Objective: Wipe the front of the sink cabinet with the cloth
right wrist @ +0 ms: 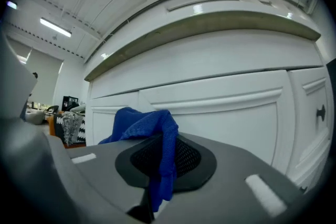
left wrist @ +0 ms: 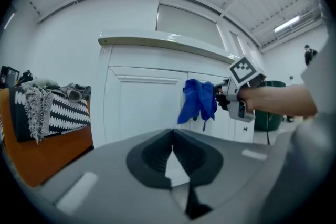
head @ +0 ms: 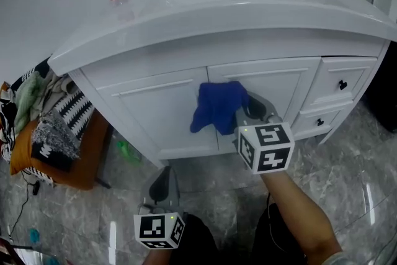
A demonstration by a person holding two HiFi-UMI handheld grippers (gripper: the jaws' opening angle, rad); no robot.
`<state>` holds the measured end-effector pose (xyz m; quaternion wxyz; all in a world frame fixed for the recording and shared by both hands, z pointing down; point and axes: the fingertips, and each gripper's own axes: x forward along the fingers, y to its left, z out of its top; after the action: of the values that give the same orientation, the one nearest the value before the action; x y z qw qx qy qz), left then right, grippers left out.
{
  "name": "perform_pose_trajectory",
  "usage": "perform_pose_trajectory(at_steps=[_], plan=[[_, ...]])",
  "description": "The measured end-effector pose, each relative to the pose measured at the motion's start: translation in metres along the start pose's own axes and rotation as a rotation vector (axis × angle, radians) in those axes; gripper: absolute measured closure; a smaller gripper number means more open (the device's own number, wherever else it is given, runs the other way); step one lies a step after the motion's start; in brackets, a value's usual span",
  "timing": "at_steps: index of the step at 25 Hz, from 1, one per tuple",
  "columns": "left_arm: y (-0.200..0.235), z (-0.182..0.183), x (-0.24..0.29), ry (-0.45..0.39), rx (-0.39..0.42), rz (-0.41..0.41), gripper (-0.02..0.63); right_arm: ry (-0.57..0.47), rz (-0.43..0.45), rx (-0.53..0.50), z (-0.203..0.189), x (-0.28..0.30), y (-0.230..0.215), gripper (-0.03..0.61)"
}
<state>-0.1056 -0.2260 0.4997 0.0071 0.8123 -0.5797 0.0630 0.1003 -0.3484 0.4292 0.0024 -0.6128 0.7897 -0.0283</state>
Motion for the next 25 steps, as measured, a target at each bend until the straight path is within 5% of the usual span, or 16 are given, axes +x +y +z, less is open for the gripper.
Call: perform_pose_trajectory(at_steps=[16,22,25], plan=[[-0.036,0.003,0.018,-0.002,0.002,-0.049,0.603,0.080,-0.281,0.009,-0.029,-0.039,-0.145,0.545],[-0.045,0.005,0.022,-0.007,0.004,-0.064,0.603,0.111,-0.319,-0.155,-0.039,-0.053,-0.177,0.545],[-0.045,0.002,0.023,-0.002,0.001,-0.063,0.603,0.152,-0.327,-0.139,-0.059,-0.054,-0.180,0.543]])
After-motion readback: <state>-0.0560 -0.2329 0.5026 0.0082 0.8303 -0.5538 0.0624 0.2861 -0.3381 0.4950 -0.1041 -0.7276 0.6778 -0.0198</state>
